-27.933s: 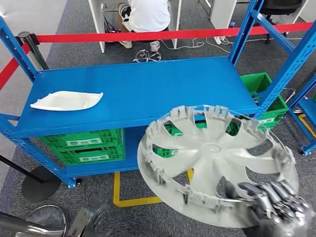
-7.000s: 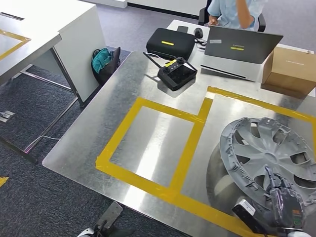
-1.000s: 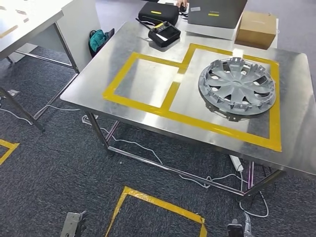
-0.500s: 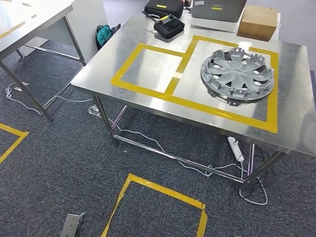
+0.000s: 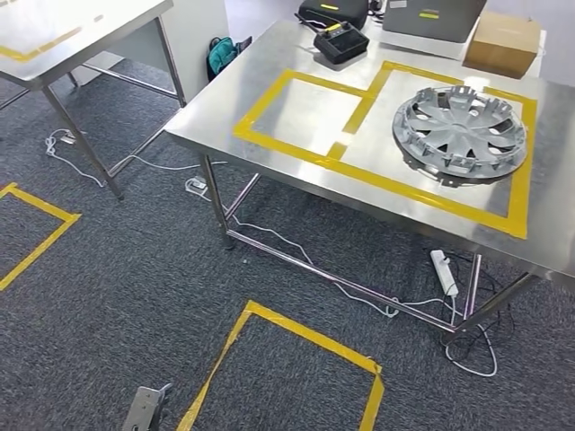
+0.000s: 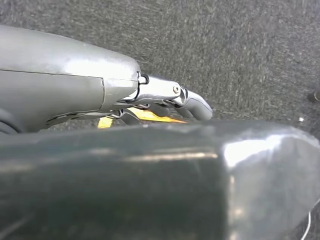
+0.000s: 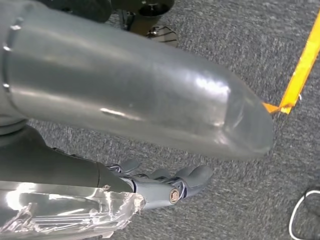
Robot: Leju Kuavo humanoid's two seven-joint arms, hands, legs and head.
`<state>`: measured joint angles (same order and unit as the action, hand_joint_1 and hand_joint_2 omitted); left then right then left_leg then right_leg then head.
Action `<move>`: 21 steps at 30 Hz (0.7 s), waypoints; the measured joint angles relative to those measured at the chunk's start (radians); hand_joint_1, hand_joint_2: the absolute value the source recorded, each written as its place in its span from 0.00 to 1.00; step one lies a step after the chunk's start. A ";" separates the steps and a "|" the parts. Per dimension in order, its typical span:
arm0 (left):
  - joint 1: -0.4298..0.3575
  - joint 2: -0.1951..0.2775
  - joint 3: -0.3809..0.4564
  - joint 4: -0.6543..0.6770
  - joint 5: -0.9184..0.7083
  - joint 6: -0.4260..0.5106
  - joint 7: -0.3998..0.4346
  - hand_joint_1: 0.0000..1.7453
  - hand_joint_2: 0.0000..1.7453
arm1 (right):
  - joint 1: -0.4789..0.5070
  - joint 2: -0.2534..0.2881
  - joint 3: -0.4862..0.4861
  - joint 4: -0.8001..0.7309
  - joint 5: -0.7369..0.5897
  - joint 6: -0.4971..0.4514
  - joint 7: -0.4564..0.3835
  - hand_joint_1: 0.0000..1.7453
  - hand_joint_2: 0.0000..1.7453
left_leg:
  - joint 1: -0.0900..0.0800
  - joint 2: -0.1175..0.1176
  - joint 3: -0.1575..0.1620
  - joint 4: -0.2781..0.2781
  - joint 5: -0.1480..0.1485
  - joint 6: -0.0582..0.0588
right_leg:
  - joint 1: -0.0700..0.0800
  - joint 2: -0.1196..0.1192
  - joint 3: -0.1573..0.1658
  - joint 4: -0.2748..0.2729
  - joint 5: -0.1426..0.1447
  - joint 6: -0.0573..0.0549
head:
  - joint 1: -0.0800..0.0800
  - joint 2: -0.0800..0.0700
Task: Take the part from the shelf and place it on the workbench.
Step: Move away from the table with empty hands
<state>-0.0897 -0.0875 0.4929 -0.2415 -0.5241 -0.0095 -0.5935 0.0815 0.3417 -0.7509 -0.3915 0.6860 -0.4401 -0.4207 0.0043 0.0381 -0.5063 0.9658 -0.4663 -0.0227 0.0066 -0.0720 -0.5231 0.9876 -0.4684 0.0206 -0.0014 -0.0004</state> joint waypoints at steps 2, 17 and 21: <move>0.002 -0.003 0.000 0.000 0.000 0.000 0.003 0.00 0.00 | -0.002 0.000 -0.005 0.003 0.002 0.000 0.000 0.00 0.00 | 0.002 -0.012 -0.010 0.000 0.004 0.019 | -0.002 0.009 -0.008 0.014 -0.011 0.011 | 0.002 0.000; -0.030 -0.027 0.025 -0.001 0.032 0.001 0.047 0.00 0.00 | -0.048 -0.002 -0.033 0.052 0.083 -0.044 0.013 0.00 0.00 | 0.000 -0.139 -0.079 0.009 0.061 0.002 | -0.007 0.121 0.019 0.001 -0.017 -0.011 | 0.006 0.000; -0.043 -0.028 0.038 -0.001 0.029 0.001 0.053 0.00 0.00 | -0.064 -0.006 -0.053 0.071 0.089 -0.051 -0.005 0.00 0.00 | -0.001 -0.061 -0.175 0.207 -0.057 -0.016 | -0.010 0.066 0.007 -0.004 -0.002 -0.026 | -0.008 0.000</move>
<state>-0.1323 -0.1155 0.5309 -0.2423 -0.4949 -0.0088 -0.5404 0.0175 0.3358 -0.8039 -0.3201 0.7754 -0.4907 -0.4252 0.0035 -0.0226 -0.6809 1.1730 -0.5237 -0.0383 -0.0036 -0.0057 -0.5163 0.9837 -0.4702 -0.0053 -0.0090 -0.0004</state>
